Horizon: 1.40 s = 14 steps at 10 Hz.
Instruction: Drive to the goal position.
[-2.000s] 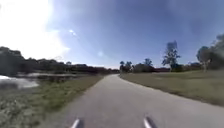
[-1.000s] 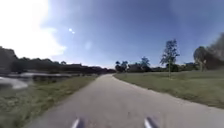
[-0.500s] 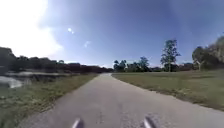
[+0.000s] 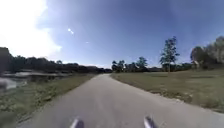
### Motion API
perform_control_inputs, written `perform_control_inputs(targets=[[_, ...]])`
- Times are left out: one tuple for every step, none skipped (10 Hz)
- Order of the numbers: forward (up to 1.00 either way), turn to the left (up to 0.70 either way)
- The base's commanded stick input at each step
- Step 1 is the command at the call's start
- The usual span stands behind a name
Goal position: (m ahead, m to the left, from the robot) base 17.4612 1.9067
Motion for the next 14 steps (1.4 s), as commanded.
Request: perform_control_inputs(targets=[[0.70, 0.35], [0.70, 0.35], [0.70, 0.00], [0.70, 0.00], [0.70, 0.00], [0.70, 0.00], [0.70, 0.00], [0.70, 0.00], [0.70, 0.00], [0.70, 0.00], [0.70, 0.00], [0.70, 0.00], [0.70, 0.24], [0.70, 0.35]])
